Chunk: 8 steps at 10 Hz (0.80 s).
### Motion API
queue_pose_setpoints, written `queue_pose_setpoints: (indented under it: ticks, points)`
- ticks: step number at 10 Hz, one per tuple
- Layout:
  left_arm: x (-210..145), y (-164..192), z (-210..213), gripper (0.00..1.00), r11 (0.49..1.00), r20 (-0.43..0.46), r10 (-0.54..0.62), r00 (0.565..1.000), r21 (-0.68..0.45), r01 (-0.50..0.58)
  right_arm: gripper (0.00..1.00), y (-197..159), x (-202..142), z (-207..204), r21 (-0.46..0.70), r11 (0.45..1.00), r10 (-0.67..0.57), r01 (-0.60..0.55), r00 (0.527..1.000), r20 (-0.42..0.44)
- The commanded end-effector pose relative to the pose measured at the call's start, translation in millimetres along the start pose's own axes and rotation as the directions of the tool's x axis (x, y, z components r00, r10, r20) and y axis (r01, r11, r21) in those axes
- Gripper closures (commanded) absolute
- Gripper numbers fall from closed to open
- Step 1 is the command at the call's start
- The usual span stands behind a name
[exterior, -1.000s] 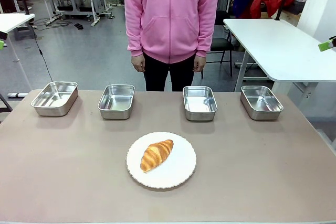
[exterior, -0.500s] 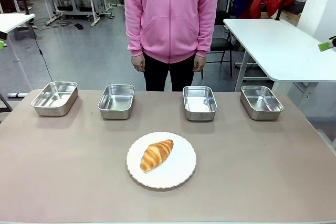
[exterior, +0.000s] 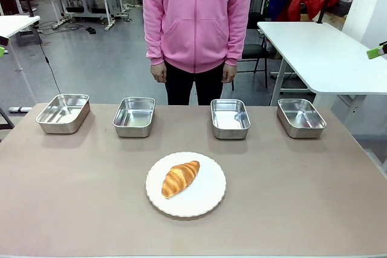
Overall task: Place the bread in the container.
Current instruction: Place the Butter Roll into the Airtight Container indicated by the human.
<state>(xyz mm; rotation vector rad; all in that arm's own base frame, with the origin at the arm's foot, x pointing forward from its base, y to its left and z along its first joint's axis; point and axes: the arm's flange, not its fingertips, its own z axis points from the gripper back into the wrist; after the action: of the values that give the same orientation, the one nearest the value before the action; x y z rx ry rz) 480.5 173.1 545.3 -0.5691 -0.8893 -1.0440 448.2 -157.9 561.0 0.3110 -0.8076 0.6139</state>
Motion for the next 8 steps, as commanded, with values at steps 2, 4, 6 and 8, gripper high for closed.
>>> queue_pose_setpoints:
  ticks: [2, 4, 6, 8]
  points:
    - [2.2, 0.3, 1.3, 0.0, 1.0, -0.005, -0.005, 1.0, -0.001, 0.005, 0.0, 0.0, 0.6, -0.4, 0.005, 1.0, 0.0, 0.0, 1.0, 0.01]
    - [2.2, 0.3, 1.3, 0.0, 1.0, -0.005, -0.005, 1.0, -0.001, 0.005, 0.0, 0.0, 0.6, -0.4, 0.005, 1.0, 0.0, 0.0, 1.0, 0.01]
    - [2.2, 0.3, 1.3, 0.0, 1.0, -0.005, -0.005, 1.0, -0.001, 0.005, 0.0, 0.0, 0.6, -0.4, 0.005, 1.0, 0.0, 0.0, 1.0, 0.01]
    - [2.2, 0.3, 1.3, 0.0, 1.0, -0.005, -0.005, 1.0, -0.001, 0.005, 0.0, 0.0, 0.6, -0.4, 0.005, 1.0, 0.0, 0.0, 1.0, 0.01]
